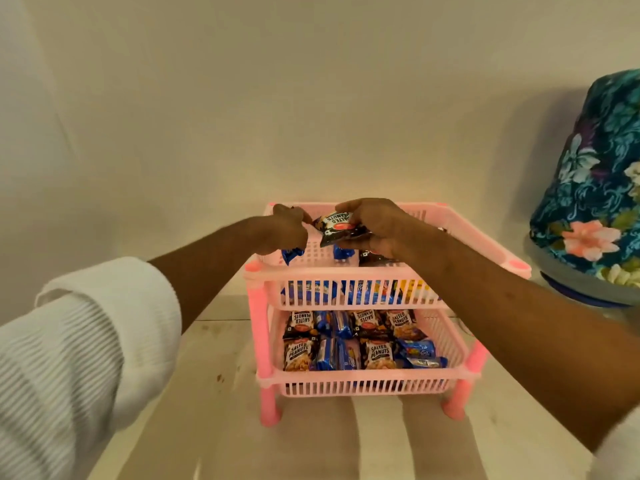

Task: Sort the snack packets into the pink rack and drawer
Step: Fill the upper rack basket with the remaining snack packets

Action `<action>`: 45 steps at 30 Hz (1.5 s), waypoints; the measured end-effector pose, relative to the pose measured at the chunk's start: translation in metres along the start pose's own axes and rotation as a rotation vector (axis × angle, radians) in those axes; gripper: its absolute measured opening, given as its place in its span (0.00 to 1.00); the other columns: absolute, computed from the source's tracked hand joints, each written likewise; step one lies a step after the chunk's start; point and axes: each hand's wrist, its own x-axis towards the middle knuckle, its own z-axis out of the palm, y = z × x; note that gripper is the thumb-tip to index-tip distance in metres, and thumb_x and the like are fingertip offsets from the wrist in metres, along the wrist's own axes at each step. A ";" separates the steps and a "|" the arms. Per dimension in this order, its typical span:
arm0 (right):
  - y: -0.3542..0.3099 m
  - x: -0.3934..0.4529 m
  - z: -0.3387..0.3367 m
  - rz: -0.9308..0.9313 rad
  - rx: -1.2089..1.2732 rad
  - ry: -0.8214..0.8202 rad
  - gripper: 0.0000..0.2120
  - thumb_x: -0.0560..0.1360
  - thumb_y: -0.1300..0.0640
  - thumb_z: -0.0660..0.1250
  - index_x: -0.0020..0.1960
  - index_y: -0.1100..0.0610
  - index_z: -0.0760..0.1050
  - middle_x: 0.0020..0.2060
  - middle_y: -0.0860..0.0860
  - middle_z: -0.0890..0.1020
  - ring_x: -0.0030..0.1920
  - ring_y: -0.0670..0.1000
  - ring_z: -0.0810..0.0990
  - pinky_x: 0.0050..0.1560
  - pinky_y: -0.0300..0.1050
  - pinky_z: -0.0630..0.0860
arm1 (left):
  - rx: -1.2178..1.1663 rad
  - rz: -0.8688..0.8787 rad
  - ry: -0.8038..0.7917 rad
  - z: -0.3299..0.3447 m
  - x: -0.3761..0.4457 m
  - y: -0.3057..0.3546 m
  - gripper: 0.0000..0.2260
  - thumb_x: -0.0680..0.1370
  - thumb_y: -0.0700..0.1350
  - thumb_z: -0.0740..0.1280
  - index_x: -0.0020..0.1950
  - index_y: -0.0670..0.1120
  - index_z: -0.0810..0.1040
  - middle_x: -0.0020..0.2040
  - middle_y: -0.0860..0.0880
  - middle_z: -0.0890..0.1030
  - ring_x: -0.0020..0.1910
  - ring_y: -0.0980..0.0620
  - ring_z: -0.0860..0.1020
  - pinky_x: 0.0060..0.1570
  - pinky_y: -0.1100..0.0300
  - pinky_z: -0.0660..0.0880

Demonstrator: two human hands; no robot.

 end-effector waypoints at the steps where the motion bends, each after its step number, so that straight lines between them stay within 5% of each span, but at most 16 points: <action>1: 0.000 0.009 0.005 0.021 -0.028 -0.002 0.13 0.81 0.68 0.59 0.59 0.60 0.79 0.52 0.61 0.81 0.47 0.58 0.84 0.46 0.55 0.85 | 0.085 -0.006 -0.014 0.003 0.006 -0.002 0.29 0.73 0.32 0.67 0.72 0.49 0.68 0.69 0.42 0.61 0.59 0.42 0.72 0.55 0.53 0.78; 7: 0.002 0.059 0.033 0.109 -0.223 -0.060 0.12 0.81 0.69 0.59 0.64 0.69 0.72 0.57 0.64 0.79 0.44 0.59 0.82 0.47 0.53 0.84 | 0.382 -0.045 -0.101 0.006 0.043 -0.011 0.30 0.75 0.38 0.69 0.75 0.48 0.63 0.66 0.41 0.66 0.55 0.45 0.73 0.50 0.54 0.79; 9: 0.004 0.068 0.034 0.101 -0.473 -0.140 0.09 0.81 0.69 0.61 0.60 0.70 0.72 0.52 0.61 0.79 0.38 0.54 0.78 0.35 0.41 0.82 | 0.335 -0.052 -0.187 0.004 0.050 -0.012 0.33 0.74 0.36 0.71 0.76 0.49 0.61 0.67 0.43 0.68 0.55 0.47 0.72 0.41 0.59 0.75; 12: 0.011 0.081 0.032 -0.006 -0.909 -0.123 0.03 0.78 0.64 0.67 0.47 0.63 0.74 0.41 0.57 0.79 0.32 0.51 0.77 0.20 0.35 0.72 | 0.384 -0.060 -0.320 0.008 0.055 -0.010 0.31 0.76 0.35 0.68 0.76 0.47 0.61 0.68 0.44 0.71 0.56 0.48 0.73 0.46 0.58 0.75; 15: 0.024 0.092 0.032 -0.130 -1.251 -0.188 0.12 0.76 0.53 0.73 0.52 0.62 0.80 0.44 0.56 0.85 0.34 0.54 0.83 0.35 0.45 0.83 | 0.617 -0.011 -0.277 0.012 0.056 -0.009 0.22 0.79 0.39 0.65 0.72 0.42 0.67 0.65 0.42 0.76 0.60 0.44 0.77 0.57 0.53 0.77; 18: 0.027 0.095 0.022 -0.371 -1.483 -0.233 0.19 0.74 0.42 0.72 0.56 0.55 0.84 0.51 0.52 0.85 0.49 0.53 0.83 0.53 0.49 0.80 | 0.765 0.058 -0.262 0.014 0.055 -0.008 0.18 0.80 0.41 0.63 0.69 0.38 0.70 0.64 0.41 0.78 0.59 0.44 0.77 0.57 0.54 0.74; 23: 0.024 0.094 0.011 -0.659 -1.478 -0.329 0.21 0.70 0.47 0.78 0.60 0.50 0.81 0.54 0.47 0.80 0.51 0.47 0.74 0.48 0.43 0.66 | 0.910 0.090 -0.259 0.005 0.046 -0.003 0.16 0.78 0.45 0.68 0.63 0.39 0.75 0.53 0.44 0.80 0.46 0.48 0.75 0.45 0.58 0.72; 28: 0.034 0.098 0.023 -0.635 -1.561 -0.317 0.20 0.68 0.46 0.79 0.55 0.55 0.81 0.48 0.49 0.82 0.48 0.51 0.77 0.47 0.46 0.73 | 1.033 0.133 -0.207 0.008 0.046 -0.009 0.16 0.76 0.43 0.70 0.63 0.43 0.77 0.47 0.46 0.79 0.44 0.49 0.75 0.43 0.58 0.72; 32: 0.032 0.104 0.029 -0.623 -1.602 -0.295 0.22 0.68 0.45 0.78 0.56 0.57 0.81 0.50 0.53 0.83 0.51 0.54 0.80 0.52 0.50 0.78 | 0.993 0.182 -0.200 0.008 0.050 -0.017 0.19 0.75 0.41 0.70 0.66 0.44 0.76 0.53 0.45 0.82 0.47 0.48 0.78 0.47 0.57 0.75; 38: 0.025 0.101 0.023 -0.593 -1.492 -0.346 0.24 0.67 0.42 0.79 0.58 0.52 0.79 0.47 0.45 0.74 0.50 0.49 0.73 0.48 0.44 0.68 | 0.864 0.230 -0.088 0.000 0.043 -0.020 0.26 0.71 0.43 0.76 0.67 0.41 0.75 0.61 0.43 0.80 0.58 0.45 0.78 0.59 0.53 0.76; 45: 0.017 0.062 0.001 -0.643 -1.274 -0.218 0.20 0.70 0.46 0.78 0.57 0.54 0.81 0.48 0.47 0.80 0.49 0.49 0.77 0.48 0.44 0.71 | 0.695 0.296 0.063 -0.018 0.011 -0.021 0.25 0.77 0.41 0.69 0.73 0.44 0.69 0.72 0.44 0.71 0.70 0.45 0.70 0.66 0.52 0.71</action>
